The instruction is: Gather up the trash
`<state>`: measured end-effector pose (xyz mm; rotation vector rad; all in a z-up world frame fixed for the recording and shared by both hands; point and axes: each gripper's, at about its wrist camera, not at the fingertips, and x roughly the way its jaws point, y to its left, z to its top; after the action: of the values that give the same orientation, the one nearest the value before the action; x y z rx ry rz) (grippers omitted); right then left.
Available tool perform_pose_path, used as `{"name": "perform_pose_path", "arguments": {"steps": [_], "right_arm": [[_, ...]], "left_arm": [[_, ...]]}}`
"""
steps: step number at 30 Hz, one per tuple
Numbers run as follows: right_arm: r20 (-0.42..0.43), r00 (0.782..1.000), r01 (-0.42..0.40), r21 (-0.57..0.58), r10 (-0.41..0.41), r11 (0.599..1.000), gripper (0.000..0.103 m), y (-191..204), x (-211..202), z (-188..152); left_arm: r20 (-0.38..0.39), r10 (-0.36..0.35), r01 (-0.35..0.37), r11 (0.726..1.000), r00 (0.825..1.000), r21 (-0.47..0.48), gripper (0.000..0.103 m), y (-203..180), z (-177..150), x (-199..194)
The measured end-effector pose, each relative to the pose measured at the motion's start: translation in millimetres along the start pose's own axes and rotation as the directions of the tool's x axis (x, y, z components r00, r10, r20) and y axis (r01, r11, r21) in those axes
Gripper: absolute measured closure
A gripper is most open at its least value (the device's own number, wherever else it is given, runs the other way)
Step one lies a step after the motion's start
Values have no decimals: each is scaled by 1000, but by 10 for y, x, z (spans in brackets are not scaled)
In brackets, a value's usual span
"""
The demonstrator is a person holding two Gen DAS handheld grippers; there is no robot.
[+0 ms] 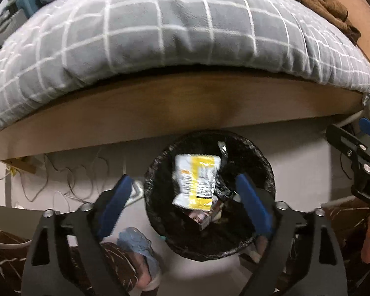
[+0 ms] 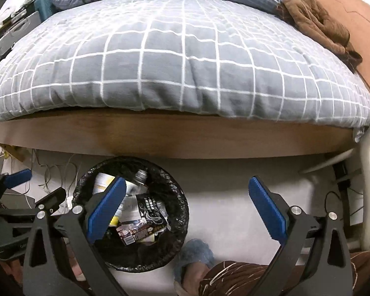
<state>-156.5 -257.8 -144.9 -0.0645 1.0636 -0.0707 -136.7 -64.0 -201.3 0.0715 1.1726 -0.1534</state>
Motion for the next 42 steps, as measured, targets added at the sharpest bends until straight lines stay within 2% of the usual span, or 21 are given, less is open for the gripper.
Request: {"name": "perform_pose_path", "arguments": {"steps": [2,6,11,15,20,24,30,34,42], "right_arm": [[22,1000,-7,-4,8,1000,8,30,-51,40],[71,997,-20,-6,20,1000,8,83,-205,151],[162,986,-41,1,40,999,8,85,-615,316],[217,975,-38,2,36,999,8,56,-985,423],[282,959,-45,15,39,999,8,58,-1497,486],[312,949,-53,4,49,999,8,92,-1811,436],[339,939,-74,16,64,997,8,99,-2166,350],[338,938,-89,21,77,996,8,91,-2266,290],[339,938,-87,30,72,996,8,116,-2321,248]], "left_arm": [[41,15,-14,1000,999,-24,6,74,29,-121],[120,15,-8,998,993,-62,6,182,152,-386],[200,25,-10,997,979,-78,6,261,279,-783],[267,12,16,995,964,-100,6,306,380,-1253],[335,8,20,996,942,-82,6,304,356,-1743],[363,-6,36,996,932,-76,6,297,258,-2050],[373,-17,48,996,928,-75,6,306,105,-2370],[386,18,9,998,922,-67,6,297,49,-2482],[389,21,5,998,921,-66,6,297,29,-2527]]}}
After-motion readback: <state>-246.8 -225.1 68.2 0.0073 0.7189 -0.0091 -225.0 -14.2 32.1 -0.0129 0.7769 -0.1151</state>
